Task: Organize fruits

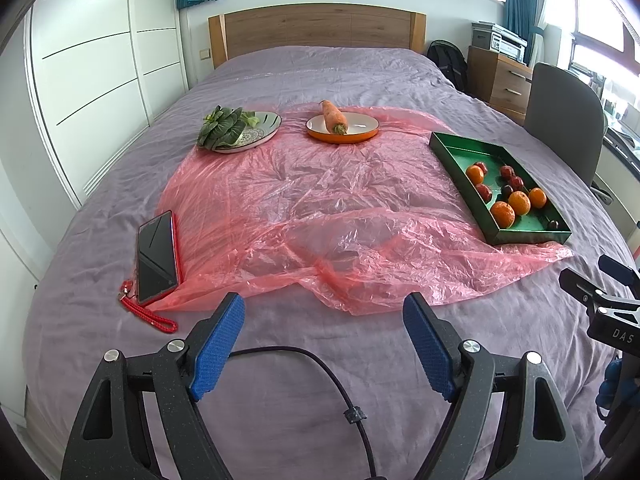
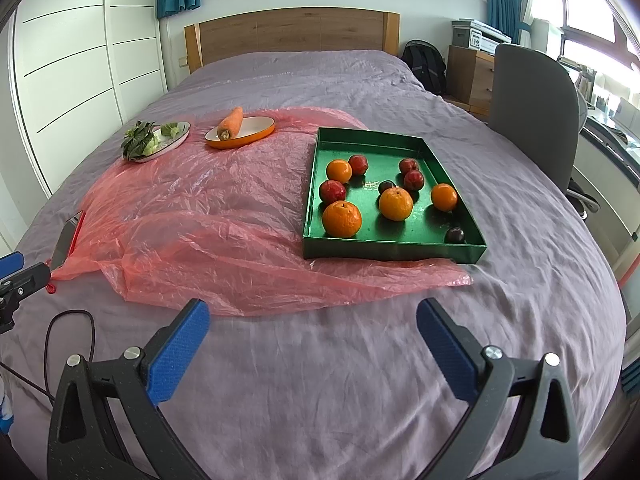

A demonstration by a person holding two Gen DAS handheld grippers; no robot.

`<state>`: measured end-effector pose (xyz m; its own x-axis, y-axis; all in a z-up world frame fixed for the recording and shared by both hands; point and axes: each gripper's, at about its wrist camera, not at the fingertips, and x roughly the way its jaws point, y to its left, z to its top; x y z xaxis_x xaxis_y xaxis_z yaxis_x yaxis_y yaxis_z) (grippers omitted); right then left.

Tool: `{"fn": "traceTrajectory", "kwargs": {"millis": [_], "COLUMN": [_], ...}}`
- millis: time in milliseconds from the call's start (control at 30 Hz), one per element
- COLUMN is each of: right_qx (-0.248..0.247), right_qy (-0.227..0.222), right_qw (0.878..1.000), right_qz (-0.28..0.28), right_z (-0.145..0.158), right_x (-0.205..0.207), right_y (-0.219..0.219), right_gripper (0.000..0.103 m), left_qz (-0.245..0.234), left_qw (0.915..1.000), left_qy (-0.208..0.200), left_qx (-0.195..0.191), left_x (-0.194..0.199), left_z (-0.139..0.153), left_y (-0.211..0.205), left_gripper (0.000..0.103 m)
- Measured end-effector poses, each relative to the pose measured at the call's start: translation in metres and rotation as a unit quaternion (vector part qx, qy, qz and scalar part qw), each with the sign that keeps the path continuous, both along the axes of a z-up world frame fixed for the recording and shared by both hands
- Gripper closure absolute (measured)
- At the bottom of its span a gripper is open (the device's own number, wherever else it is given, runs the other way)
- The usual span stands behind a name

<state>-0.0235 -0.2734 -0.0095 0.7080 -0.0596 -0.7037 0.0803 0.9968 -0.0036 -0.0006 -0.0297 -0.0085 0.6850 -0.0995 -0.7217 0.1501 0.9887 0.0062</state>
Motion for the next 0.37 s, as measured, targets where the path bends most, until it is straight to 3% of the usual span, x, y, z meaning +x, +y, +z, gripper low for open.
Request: {"fn": "traceTrajectory", "kwargs": {"millis": [367], "right_qx": [0.001], "right_qy": [0.0], "right_qw": [1.0], "right_qz": [0.0], "right_z": [-0.0005], "right_x": [-0.0003], "right_y": [-0.0005], "right_gripper": [0.0], "left_qz": [0.004], "left_qw": [1.0], "left_qy": [0.002], "left_qx": [-0.005], "left_x": [0.0001], "left_z": [-0.0009], "left_y": [0.0034], "left_gripper": [0.026]}}
